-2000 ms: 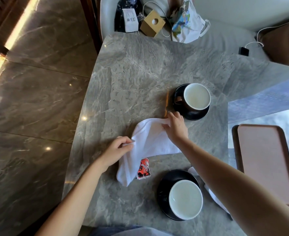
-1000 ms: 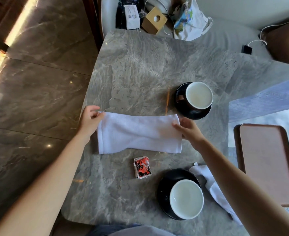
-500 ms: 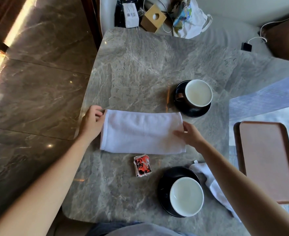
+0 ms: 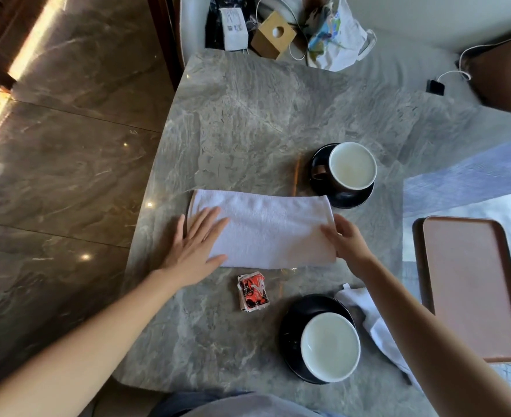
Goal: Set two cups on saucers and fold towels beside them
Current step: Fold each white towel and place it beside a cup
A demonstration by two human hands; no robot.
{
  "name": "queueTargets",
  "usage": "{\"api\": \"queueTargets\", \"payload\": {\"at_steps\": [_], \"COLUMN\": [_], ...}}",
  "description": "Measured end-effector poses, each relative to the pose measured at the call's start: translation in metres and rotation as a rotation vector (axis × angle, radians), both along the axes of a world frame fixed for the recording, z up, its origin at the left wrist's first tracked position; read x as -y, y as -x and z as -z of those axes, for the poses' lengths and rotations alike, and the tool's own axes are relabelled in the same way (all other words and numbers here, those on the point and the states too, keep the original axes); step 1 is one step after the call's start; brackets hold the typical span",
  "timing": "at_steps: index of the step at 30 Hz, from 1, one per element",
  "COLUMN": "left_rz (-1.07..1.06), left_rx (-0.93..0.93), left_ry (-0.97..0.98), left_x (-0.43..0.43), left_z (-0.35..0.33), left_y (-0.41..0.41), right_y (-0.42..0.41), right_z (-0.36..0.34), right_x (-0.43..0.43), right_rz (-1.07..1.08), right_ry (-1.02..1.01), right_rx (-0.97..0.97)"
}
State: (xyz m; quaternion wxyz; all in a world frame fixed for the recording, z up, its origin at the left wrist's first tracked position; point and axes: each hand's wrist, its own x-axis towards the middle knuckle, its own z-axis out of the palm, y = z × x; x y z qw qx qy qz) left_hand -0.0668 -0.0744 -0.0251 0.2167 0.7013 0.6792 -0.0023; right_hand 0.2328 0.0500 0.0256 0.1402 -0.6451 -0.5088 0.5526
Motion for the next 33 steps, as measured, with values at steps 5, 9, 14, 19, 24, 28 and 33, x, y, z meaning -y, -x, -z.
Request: {"api": "queueTargets", "payload": {"at_steps": [5,9,14,19,24,28,33], "left_rz": [-0.488,-0.874,-1.007,-0.950,-0.815,-0.823,-0.760], "left_rx": [0.765,1.117,1.302,1.124,0.929,0.927,0.922], "left_ry": [-0.173,-0.085,0.117,0.098,0.043,0.013,0.075], "left_x": [0.005,0.007,-0.010,-0.028,-0.037,-0.042,-0.041], "left_z": [-0.030,-0.043,-0.054,-0.047,-0.039,-0.039,-0.043], "left_y": [-0.004,-0.006,-0.008,0.001,0.009,0.014,0.013], "right_y": [0.015,0.063,0.149,0.194,0.197,0.188,0.187], "right_z": [-0.016,-0.031,-0.022,-0.004,-0.004,-0.004,-0.002], "right_x": [0.012,0.031,0.054,0.070,0.073,0.072,0.074], "right_rz": [0.062,-0.051,-0.260,-0.293,-0.292,-0.276,-0.308], "right_ry": [0.008,-0.023,-0.161,-0.102,-0.019,0.019,0.032], "right_rx": [-0.115,-0.239,-0.142,-0.069,-0.083,-0.121,-0.139]}}
